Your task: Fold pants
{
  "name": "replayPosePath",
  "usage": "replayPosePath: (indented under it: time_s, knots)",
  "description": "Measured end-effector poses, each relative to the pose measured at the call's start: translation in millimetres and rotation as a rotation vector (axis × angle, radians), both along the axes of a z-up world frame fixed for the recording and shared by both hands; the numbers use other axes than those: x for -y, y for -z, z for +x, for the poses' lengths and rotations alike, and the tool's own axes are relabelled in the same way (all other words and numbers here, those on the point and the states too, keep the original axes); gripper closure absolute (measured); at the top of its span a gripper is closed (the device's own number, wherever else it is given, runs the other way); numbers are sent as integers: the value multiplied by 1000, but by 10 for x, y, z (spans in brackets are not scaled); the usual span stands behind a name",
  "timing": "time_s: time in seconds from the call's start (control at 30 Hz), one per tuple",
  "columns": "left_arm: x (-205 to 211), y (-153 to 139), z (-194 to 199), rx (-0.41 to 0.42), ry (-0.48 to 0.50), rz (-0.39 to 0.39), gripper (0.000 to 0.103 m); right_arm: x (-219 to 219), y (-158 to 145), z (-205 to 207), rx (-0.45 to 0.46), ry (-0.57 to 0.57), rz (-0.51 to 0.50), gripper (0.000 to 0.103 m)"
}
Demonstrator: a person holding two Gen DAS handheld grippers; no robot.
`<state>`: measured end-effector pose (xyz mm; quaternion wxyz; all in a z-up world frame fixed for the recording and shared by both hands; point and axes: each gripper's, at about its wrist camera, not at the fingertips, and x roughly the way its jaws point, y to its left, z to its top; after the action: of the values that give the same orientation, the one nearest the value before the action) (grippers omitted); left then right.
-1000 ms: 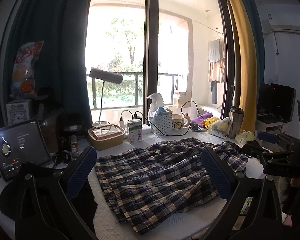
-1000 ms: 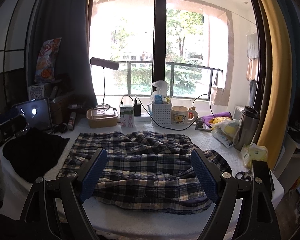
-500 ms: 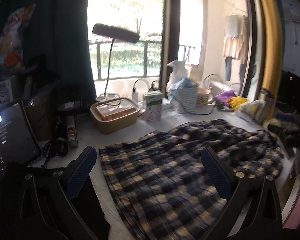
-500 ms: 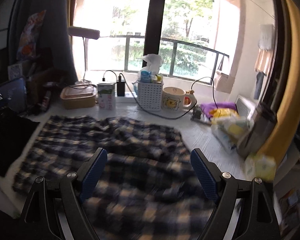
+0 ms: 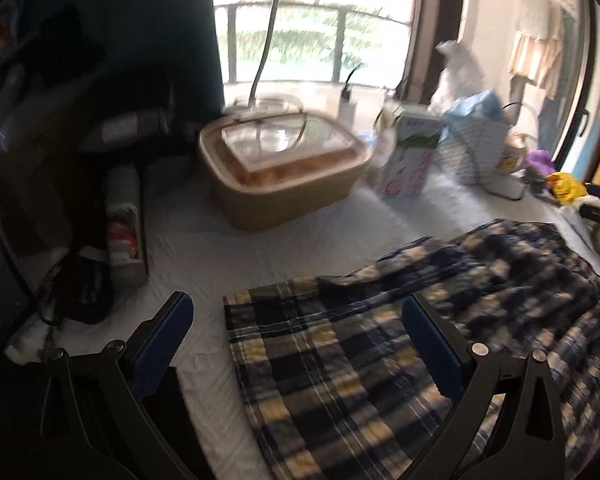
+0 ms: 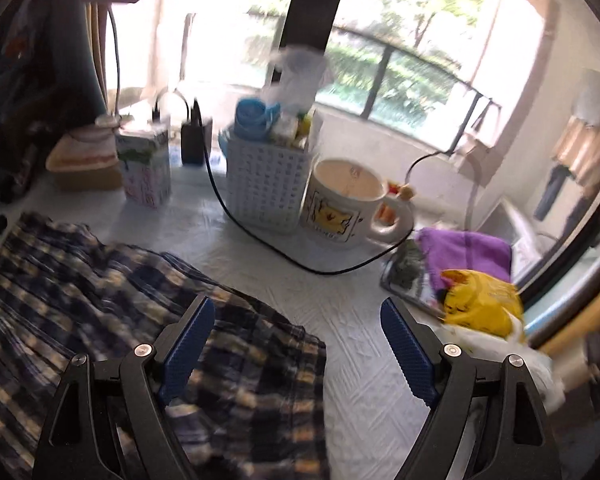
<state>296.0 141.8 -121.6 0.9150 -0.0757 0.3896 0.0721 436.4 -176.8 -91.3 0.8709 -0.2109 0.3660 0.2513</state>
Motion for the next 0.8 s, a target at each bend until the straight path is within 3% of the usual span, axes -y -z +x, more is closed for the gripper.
replayPosePath:
  time_s: [0.07,0.17,0.23,0.27,0.33,0.37,0.43,0.47,0.5,0.53,0.57,0.6,0.8]
  knots:
    - [-18,127,122,-53,-6,-25,0,42,192,196,-123,-7,28,17]
    - [-20,334,273,-144,-14,-54,0,114,450,364,-190,30,53,17]
    - [55,388,310,-170,-20,9,1,140,577,414,-217,45,68,17]
    - [104,389,332,-183,-15,38,0,151,633,431,-236,45,79,19]
    - [134,384,328,-180,-5,37,0,125,726,449,-256,38,87,32]
    - [134,383,320,-177,-4,36,1,109,739,433,-231,35,86,34]
    - [173,371,308,-159,22,40,10,65,744,405,-212,26,69,37]
    - [211,351,305,-145,41,47,25,56,732,401,-205,22,73,49]
    - [261,321,285,-129,66,54,47,34,717,383,-206,15,88,71]
    - [298,299,281,-123,74,59,58,16,704,368,-205,10,96,78]
    - [338,281,274,-117,82,65,78,-15,694,345,-185,13,83,79]
    - [378,264,274,-114,88,68,93,-44,678,324,-159,11,69,80]
    - [390,22,335,-51,89,142,97,-13,359,278,-41,48,127,81]
